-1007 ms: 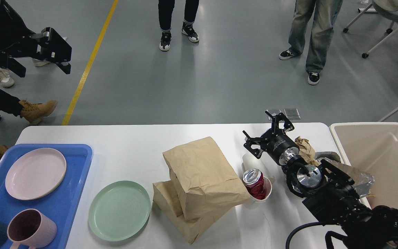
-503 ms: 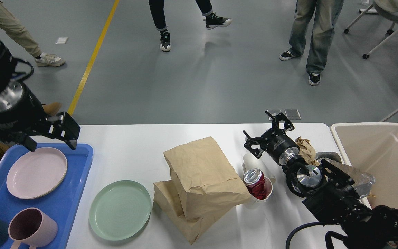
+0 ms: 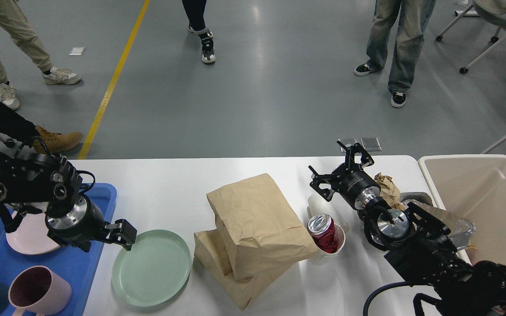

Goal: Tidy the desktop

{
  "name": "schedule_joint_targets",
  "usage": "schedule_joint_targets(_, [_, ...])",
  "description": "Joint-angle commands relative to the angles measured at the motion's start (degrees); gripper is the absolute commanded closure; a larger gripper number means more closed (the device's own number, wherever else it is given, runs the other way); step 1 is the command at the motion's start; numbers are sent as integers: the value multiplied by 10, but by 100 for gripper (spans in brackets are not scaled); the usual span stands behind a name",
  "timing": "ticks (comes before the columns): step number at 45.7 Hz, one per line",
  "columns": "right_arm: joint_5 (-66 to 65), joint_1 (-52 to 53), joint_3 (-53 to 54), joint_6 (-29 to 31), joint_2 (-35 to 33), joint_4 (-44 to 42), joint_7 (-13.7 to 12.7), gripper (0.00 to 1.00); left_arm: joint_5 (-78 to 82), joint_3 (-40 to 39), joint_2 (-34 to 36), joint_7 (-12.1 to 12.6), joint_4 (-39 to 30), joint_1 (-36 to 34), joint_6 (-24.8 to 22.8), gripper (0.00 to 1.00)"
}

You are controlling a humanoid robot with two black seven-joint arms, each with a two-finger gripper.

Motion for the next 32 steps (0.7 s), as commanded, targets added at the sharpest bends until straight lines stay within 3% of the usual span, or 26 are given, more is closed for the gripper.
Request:
schedule_joint_targets(1, [0, 0, 0, 0, 0, 0, 0, 0, 4, -29, -2, 33, 31, 48, 0, 5])
schedule_joint_targets(17, [0, 0, 0, 0, 0, 0, 0, 0, 0, -87, -5, 37, 110, 121, -3, 5])
schedule_joint_targets(32, [0, 0, 0, 0, 0, 0, 0, 0, 2, -135, -24, 38, 127, 167, 4, 5])
